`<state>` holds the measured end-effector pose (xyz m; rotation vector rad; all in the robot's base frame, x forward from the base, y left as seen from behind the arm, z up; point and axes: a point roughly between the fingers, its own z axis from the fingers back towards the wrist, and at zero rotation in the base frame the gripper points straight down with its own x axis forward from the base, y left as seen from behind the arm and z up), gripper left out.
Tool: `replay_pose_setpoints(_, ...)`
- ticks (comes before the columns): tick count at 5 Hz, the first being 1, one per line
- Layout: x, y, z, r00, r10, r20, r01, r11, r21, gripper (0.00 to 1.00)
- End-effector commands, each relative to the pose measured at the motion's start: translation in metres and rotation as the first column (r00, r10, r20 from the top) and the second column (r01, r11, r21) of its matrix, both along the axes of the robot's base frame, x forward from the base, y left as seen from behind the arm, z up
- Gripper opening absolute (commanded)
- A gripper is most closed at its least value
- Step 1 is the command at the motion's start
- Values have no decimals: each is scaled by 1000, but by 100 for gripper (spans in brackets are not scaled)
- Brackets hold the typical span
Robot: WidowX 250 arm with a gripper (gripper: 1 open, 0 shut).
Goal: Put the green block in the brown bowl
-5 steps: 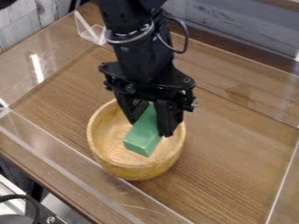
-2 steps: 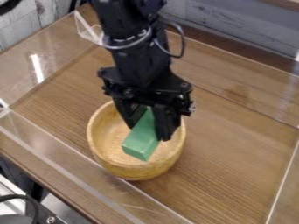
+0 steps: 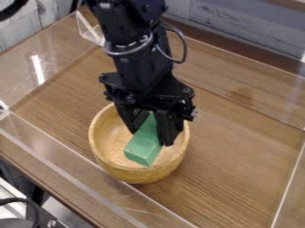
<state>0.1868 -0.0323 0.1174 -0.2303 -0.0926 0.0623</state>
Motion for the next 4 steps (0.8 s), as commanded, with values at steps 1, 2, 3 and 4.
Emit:
replay_pose_setpoints(1,4,3,3,1000,4,27,-4,1000,-2,0)
replay_pose_setpoints(2,5,3,1,1000,7,27,-7,1000,-4,0)
replay_pose_setpoints(3,5,4,0,1000,11,26,-11,1000,-6,0)
replay_pose_setpoints(4,5,4,-2,1000,14,25,-14,1000,-8,0)
